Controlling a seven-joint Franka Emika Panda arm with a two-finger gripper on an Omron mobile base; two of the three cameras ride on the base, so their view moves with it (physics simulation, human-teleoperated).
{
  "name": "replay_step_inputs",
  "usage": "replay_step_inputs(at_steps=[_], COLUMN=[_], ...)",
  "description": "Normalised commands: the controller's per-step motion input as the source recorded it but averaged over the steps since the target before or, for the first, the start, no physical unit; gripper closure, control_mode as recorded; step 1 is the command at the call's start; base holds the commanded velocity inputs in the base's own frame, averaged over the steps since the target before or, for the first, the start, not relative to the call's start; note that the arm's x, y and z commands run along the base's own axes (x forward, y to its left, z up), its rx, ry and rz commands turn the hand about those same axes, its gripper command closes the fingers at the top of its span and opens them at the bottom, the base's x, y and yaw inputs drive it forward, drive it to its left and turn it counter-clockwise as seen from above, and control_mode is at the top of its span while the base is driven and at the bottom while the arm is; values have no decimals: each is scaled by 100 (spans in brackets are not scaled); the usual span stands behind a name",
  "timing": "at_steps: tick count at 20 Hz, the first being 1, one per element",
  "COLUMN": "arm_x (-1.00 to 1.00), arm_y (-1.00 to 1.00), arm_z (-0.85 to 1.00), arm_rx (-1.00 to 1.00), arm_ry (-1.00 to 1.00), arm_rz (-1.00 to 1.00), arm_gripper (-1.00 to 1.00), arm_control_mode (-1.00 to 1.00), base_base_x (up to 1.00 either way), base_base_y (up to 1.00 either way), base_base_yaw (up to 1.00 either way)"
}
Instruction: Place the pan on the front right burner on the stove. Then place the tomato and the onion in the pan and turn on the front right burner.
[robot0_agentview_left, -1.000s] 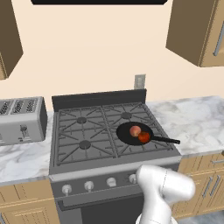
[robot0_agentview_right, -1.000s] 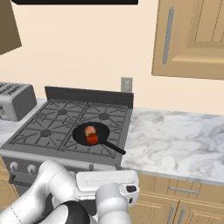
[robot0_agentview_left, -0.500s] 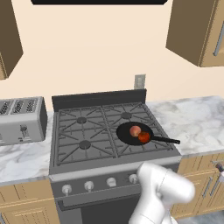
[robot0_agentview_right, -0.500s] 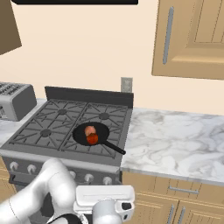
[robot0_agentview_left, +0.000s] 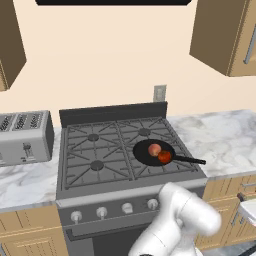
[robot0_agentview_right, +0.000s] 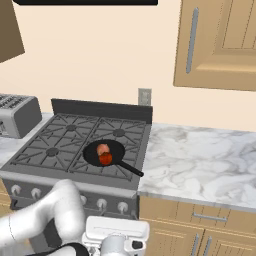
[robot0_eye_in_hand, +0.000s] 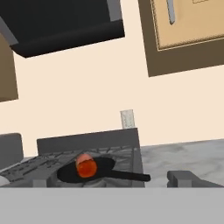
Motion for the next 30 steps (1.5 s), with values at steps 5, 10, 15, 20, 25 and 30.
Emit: replay_step_inputs(at_steps=[5, 10, 15, 20, 25, 30], arm_x=[31, 28, 18, 35, 28, 26], arm_y=[9, 20, 16, 2, 0, -4], arm_z=[-22, -44, -48, -28, -46, -59], arm_rx=[0, 0, 0, 0, 0, 0], arm_ry=[-1, -8, -10, -5, -6, -5], arm_rz=[-9, -10, -11, -5, -2, 0], arm_gripper=[-100, -100, -100, -100, -100, -100], arm_control_mode=[-100, -100, -100, -100, -100, -100], base_base_x=[0, 0, 0, 0, 0, 0], base_base_y=[0, 0, 0, 0, 0, 0], base_base_yaw=[0, 0, 0, 0, 0, 0])
